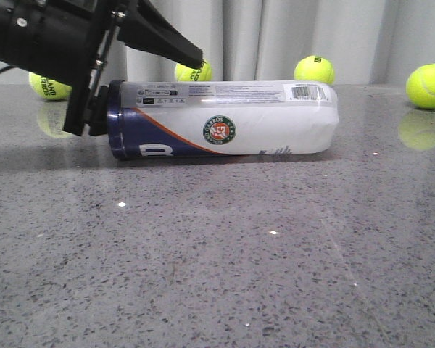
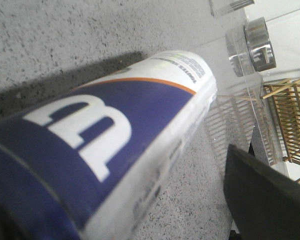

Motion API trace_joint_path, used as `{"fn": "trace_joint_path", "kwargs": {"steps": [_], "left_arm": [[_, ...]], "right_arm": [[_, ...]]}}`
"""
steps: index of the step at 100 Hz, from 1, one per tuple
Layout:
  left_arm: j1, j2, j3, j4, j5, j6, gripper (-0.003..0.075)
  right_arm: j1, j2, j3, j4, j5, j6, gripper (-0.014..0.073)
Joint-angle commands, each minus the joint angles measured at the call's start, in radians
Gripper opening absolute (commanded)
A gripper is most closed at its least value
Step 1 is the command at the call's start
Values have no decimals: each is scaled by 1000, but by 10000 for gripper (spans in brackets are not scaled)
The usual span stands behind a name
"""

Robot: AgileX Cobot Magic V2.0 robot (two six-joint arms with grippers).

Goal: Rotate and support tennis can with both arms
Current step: 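Move the left gripper to the can's navy end and grasp it, then lift the navy end with the left gripper, tilting the can upright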

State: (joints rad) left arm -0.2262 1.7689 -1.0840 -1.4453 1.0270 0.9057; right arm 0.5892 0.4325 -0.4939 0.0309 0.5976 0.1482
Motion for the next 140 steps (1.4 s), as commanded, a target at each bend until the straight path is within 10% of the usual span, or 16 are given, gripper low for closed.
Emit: {"fn": "trace_joint_path", "kwargs": {"steps": [1,16,60,108,140], "left_arm": [[-14,-35,-34,-74,55,8,566],[-14,-35,-34,-77,81,9,498],[-14,-35,-34,-78,93,9,-20],[-14,-39,-220,-93,257,-23,-20],[-34,-39,-692,550,255,-484,-20]], "right_arm": [[-5,3,-27,-9,-67,-2,-69],[-5,3,-27,-9,-66,-2,-69],[-5,3,-27,-9,-61,-2,-69],[-5,3,-27,-9,-12,-2,-69],[-5,3,-27,-9,-12,-2,-69]]}}
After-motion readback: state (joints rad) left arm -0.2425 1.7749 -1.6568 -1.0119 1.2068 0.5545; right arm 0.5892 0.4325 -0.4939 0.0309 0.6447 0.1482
